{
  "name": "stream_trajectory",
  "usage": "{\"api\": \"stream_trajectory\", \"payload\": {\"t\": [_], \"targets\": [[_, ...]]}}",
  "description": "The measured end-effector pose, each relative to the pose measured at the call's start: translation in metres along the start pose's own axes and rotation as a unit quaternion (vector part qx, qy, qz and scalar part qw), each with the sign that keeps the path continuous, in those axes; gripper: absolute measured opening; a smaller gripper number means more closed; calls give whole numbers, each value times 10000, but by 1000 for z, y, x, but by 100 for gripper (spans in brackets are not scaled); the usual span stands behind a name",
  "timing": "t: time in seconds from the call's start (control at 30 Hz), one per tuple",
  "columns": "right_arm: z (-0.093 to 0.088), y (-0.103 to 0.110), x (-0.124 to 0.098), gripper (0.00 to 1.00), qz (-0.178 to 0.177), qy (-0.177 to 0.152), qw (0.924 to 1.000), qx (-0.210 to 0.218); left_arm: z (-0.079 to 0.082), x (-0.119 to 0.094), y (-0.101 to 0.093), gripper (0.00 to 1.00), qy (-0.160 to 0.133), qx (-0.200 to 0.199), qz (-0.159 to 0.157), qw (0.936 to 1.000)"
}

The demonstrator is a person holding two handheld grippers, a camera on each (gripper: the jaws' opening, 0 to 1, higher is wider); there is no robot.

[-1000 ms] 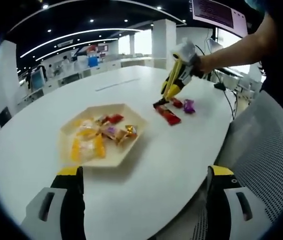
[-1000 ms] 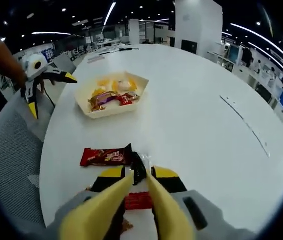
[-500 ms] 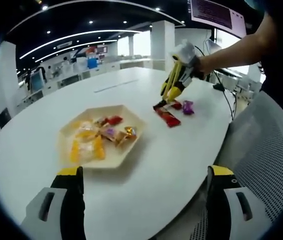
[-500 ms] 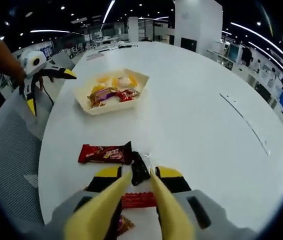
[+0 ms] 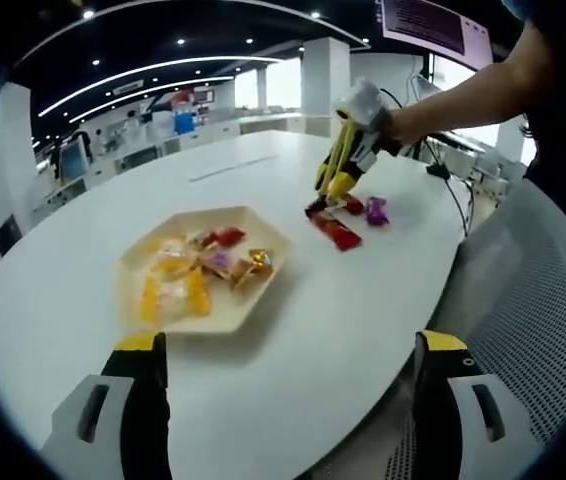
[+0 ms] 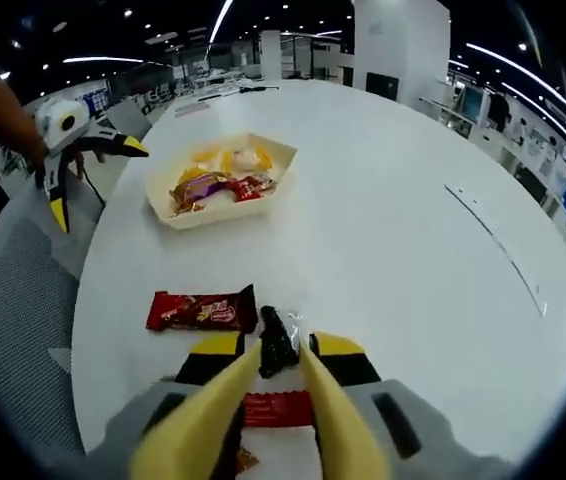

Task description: Place the target food into the container with the food tongs after gripping and lifting it, then release it inside without dropping or visibly crushing the food.

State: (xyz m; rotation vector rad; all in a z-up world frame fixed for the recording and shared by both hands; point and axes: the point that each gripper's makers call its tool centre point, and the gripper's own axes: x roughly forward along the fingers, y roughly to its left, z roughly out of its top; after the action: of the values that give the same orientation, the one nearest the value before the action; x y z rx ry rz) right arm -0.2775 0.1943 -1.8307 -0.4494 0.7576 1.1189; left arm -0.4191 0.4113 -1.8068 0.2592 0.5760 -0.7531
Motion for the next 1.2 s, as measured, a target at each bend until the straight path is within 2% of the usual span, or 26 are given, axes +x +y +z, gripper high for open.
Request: {"api": "stream_trajectory", "payload": {"t": [0.07,0.17,0.23,0.3,0.4,0.73,1.2], "targets": [[-5,-1,3,22,-28,163,9998,-97,-1,1,-2,99,21,49,-38,10000],[-5,1,3,21,-46,126,9998,152,-1,0,0,99,6,1,-6,10000],[-4,-1,1,20,-89,139,9998,145,-1,0,0,99,10,24,-10,10000],[3,-5,-4,20,-125,22,9994,326,0,0,-2,99,15,72,-34,10000],[10,-9,-11,19,-162,-14,9992,377,1,0,-1,99,-4,32,-21,10000],[26,-19,-30,19,-336,-133,9989,303,3,-1,-1,99,-57,3,-28,10000],[39,-31,-52,19,-539,-194,9979,310,5,-1,2,99,-160,6,22,9999]]}}
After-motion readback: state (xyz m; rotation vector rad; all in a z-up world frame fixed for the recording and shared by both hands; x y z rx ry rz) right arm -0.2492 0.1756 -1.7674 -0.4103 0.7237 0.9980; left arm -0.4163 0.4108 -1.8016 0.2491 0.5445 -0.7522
